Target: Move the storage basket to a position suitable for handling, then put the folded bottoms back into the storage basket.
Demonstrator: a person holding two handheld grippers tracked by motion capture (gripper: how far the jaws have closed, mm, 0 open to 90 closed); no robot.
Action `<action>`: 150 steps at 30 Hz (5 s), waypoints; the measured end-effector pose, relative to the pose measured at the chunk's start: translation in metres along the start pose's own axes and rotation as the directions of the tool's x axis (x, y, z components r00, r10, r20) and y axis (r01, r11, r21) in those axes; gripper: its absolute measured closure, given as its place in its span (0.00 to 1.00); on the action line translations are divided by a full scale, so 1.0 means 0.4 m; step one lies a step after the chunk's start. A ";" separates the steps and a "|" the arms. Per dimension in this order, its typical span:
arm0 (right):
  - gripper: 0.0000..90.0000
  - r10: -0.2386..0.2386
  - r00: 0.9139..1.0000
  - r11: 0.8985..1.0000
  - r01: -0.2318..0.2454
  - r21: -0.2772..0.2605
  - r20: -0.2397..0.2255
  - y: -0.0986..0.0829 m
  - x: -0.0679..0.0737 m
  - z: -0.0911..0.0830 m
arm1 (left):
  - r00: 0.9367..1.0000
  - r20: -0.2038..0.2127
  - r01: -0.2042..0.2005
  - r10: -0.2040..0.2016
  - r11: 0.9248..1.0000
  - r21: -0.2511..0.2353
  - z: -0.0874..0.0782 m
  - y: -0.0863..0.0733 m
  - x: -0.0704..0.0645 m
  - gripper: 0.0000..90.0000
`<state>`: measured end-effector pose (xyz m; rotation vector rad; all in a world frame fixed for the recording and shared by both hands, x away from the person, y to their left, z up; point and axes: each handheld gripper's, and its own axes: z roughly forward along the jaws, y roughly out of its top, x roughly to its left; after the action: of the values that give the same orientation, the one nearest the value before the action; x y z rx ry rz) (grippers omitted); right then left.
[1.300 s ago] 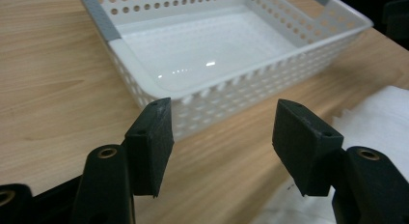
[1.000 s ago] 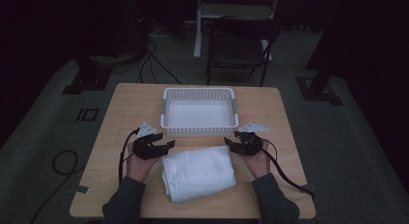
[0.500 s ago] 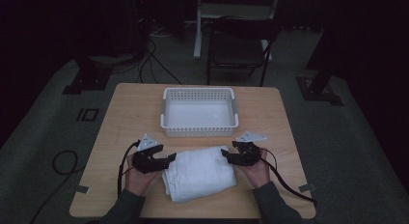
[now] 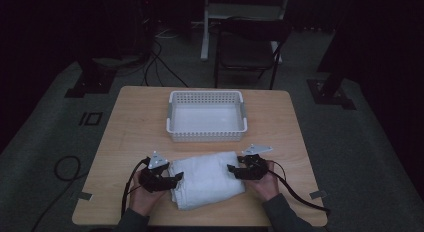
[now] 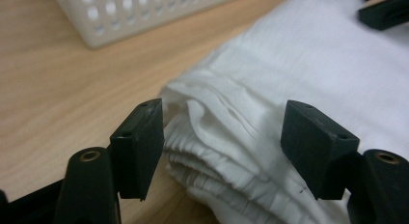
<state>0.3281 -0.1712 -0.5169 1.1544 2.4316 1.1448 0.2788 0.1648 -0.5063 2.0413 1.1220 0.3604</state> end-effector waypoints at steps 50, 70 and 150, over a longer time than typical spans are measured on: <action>0.64 0.087 0.996 0.996 -0.087 0.001 0.030 0.039 -0.058 0.077 | 0.999 -0.006 0.050 -0.050 0.998 -0.039 0.165 0.087 0.124 0.50; 0.30 0.088 0.992 0.994 -0.082 -0.072 0.086 0.045 -0.034 0.020 | 0.987 0.064 0.156 -0.147 0.975 -0.162 0.026 0.098 0.090 0.27; 0.72 0.131 0.988 0.991 -0.134 -0.029 -0.076 0.032 -0.023 0.058 | 0.977 0.193 0.096 -0.089 0.995 -0.025 0.115 0.043 0.061 0.60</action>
<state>0.3527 -0.1599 -0.5247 1.3026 2.4105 1.2833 0.3289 0.1568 -0.5270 1.9402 1.0796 0.1320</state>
